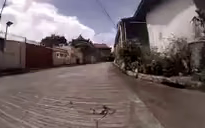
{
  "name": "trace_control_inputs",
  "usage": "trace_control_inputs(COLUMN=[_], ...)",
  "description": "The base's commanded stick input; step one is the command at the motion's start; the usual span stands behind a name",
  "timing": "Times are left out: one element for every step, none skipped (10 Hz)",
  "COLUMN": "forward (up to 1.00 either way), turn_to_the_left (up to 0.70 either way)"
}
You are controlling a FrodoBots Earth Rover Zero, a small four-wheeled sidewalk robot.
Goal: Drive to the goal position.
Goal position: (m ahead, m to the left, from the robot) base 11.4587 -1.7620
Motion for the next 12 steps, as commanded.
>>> trace_control_inputs(forward=[0.70, 0.70, 0.70, 0.70, 0.70, 0.70, 0.70, 0.70, 0.70, 0.70, 0.70, 0.70], turn_to_the_left=[0.00, 0.00, 0.00, 0.00, 0.00, 0.00, 0.00, 0.00, 0.00, 0.00, 0.00, 0.00])
